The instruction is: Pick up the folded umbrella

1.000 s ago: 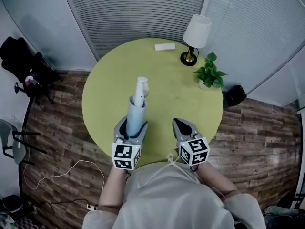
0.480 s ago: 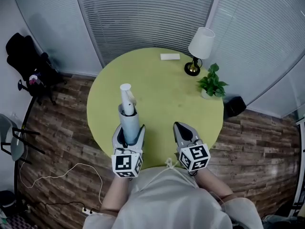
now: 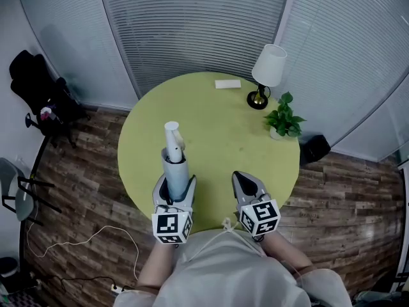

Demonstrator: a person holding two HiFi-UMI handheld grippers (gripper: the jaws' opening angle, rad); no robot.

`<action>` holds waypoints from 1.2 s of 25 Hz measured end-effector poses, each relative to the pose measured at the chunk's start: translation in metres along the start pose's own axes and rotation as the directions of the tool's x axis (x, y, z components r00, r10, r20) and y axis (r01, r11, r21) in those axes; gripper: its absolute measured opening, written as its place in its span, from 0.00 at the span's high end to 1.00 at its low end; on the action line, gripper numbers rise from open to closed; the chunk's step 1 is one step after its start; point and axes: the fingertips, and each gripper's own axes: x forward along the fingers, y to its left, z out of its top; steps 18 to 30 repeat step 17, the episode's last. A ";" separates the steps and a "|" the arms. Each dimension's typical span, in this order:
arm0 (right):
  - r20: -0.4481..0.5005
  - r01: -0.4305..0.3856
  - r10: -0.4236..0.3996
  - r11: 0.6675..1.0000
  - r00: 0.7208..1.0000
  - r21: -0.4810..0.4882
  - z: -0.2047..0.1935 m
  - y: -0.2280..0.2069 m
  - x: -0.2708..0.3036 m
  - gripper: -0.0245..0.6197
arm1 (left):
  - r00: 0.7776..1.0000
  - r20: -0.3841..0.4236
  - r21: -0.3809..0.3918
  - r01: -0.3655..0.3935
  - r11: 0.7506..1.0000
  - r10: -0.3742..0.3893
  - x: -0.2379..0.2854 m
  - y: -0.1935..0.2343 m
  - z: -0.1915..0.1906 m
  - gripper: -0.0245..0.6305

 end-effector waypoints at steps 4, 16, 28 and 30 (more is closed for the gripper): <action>0.004 0.022 -0.022 1.000 1.000 0.004 0.004 0.002 0.003 0.96 | 1.000 -0.001 0.001 0.006 1.000 -0.006 -0.002 0.005 0.004 0.50; -0.015 0.031 -0.031 1.000 0.999 -0.004 -0.001 -0.003 0.007 0.96 | 1.000 -0.021 0.003 0.006 1.000 -0.006 0.007 0.003 -0.004 0.50; -0.017 0.032 -0.032 0.999 0.999 -0.005 -0.001 -0.004 0.007 0.96 | 1.000 -0.023 0.003 0.007 1.000 -0.007 0.008 0.003 -0.005 0.50; -0.017 0.032 -0.032 0.999 0.999 -0.005 -0.001 -0.004 0.007 0.96 | 1.000 -0.023 0.003 0.007 1.000 -0.007 0.008 0.003 -0.005 0.50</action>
